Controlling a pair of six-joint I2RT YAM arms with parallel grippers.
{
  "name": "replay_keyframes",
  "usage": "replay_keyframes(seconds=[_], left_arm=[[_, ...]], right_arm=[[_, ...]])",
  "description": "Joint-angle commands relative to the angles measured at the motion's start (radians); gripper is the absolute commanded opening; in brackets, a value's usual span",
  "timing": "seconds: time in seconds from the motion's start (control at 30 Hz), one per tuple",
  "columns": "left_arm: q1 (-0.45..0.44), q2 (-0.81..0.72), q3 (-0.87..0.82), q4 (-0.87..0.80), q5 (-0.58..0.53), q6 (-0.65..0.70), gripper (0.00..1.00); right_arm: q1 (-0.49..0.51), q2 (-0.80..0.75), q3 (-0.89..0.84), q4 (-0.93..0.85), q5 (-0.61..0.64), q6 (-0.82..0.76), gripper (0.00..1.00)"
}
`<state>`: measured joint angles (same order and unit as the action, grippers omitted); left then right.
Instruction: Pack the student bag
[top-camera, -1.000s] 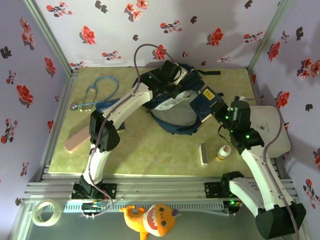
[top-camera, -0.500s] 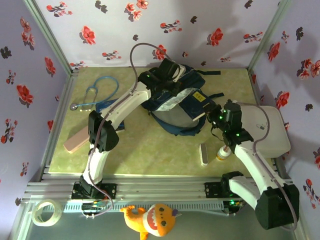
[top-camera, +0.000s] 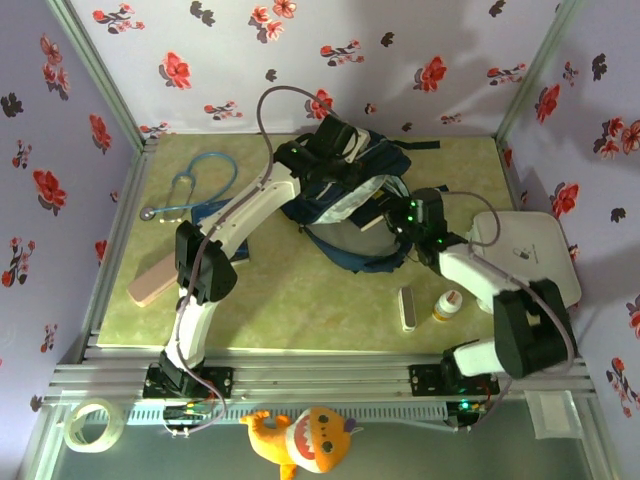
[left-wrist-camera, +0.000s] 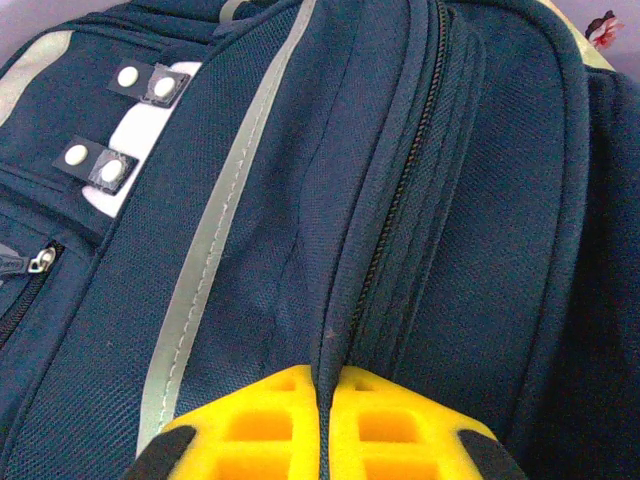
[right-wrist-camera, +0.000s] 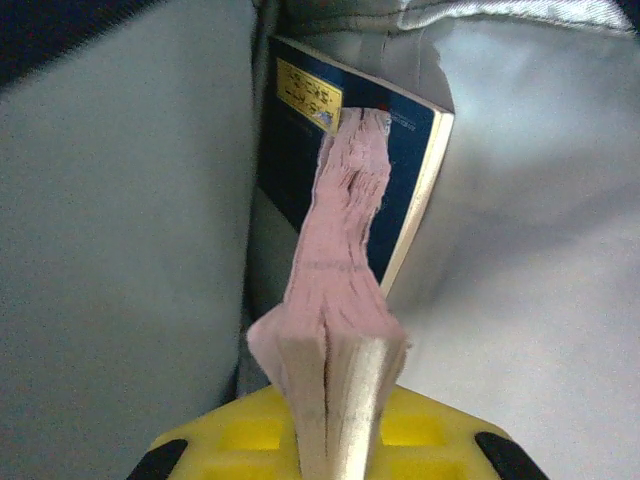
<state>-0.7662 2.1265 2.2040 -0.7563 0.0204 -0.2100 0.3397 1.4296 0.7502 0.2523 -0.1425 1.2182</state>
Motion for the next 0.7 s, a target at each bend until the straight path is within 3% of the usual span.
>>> replay_keyframes(seconds=[0.0,0.47,0.67], left_arm=[[0.019,-0.095,0.062,0.086,0.045,-0.038,0.00],[0.043,-0.105,0.025,0.094,0.094,-0.073,0.00],[0.054,-0.105,0.022,0.097,0.104,-0.086,0.00]], right_arm=[[0.012,0.096,0.044,0.067,0.071,-0.030,0.11],[0.045,0.410,0.234,0.173,0.130,0.106,0.13],[0.054,0.531,0.331,0.268,0.089,0.141,0.20]])
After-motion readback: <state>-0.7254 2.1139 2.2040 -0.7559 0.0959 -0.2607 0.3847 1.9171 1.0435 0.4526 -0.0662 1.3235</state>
